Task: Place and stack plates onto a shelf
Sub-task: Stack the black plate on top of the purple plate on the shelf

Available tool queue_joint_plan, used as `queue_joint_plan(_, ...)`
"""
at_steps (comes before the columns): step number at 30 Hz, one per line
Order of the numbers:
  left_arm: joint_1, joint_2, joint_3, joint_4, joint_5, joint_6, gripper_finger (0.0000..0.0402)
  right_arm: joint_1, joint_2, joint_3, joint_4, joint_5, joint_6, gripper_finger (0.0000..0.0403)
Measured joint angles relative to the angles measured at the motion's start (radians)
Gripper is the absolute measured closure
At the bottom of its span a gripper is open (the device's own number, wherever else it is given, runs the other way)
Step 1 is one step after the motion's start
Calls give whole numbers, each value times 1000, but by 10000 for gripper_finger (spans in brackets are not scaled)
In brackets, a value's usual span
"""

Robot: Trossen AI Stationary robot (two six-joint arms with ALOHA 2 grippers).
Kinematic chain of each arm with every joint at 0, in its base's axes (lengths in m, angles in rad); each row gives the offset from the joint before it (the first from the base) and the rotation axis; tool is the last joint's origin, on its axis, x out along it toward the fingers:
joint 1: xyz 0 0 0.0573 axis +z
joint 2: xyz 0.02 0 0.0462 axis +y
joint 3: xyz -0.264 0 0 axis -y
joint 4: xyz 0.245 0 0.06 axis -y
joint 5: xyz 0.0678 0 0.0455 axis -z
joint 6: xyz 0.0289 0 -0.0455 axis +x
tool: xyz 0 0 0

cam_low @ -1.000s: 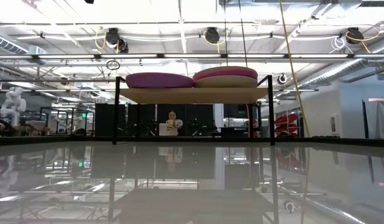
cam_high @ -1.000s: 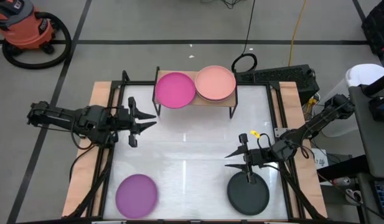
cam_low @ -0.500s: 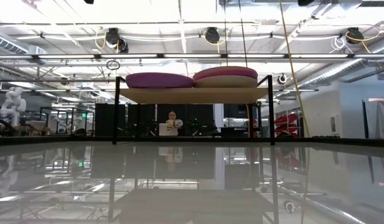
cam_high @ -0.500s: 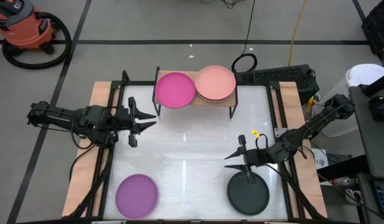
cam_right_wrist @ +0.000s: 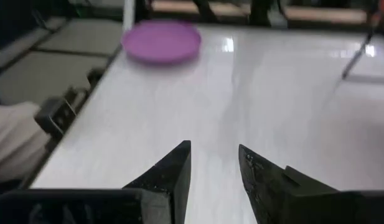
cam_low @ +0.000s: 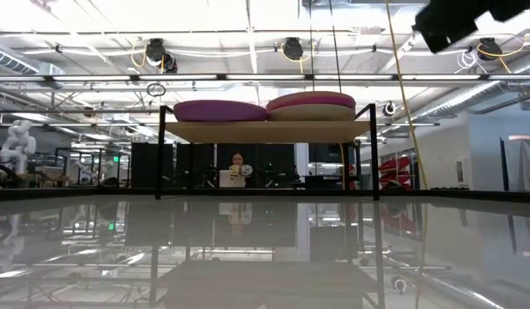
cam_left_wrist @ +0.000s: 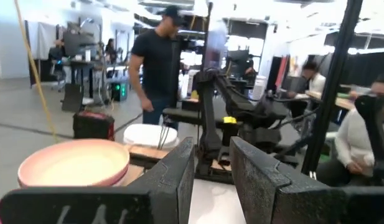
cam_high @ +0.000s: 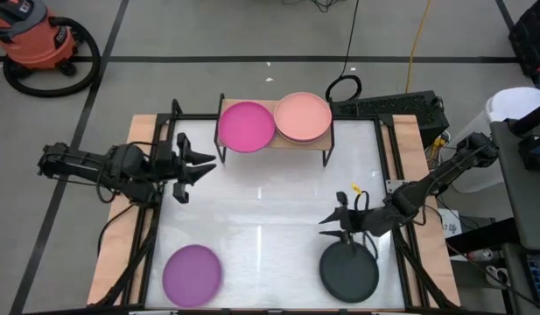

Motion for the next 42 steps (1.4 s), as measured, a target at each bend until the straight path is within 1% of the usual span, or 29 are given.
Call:
queue_joint_plan(2, 0, -17, 0, -3, 37, 39, 294, 0, 0, 7, -62, -7, 57, 287)
queue_joint_plan(4, 0, -42, 0, -17, 78, 65, 294, 0, 0, 10, -97, -47, 117, 287)
queue_joint_plan(8, -4, -80, -9, -42, 128, 63, 294, 0, 16, 10, -180, -110, 232, 287)
queue_joint_plan(12, -25, -93, -47, -43, 136, 49, 294, -6, 39, 10, -337, -157, 362, 287)
queue_joint_plan(14, -30, -93, -72, -28, 137, 46, 294, -6, 50, 10, -419, -158, 430, 287)
queue_joint_plan(17, -33, -90, -110, 0, 134, 64, 294, -7, 64, 10, -477, -184, 472, 287)
queue_joint_plan(20, -33, -89, -127, 7, 127, 65, 294, -7, 67, -2, -454, -232, 486, 287)
queue_joint_plan(25, -33, -89, -132, 18, 126, 37, 294, -6, 67, -44, -422, -277, 511, 287)
queue_joint_plan(29, -33, -89, -132, 67, 126, 48, 294, -6, 67, -112, -339, -299, 554, 287)
queue_joint_plan(33, -33, -89, -132, 72, 126, 76, 294, -6, 68, -158, -261, -359, 586, 287)
queue_joint_plan(42, -32, -76, -132, 67, 126, 65, 294, -4, 67, -186, -255, -364, 598, 287)
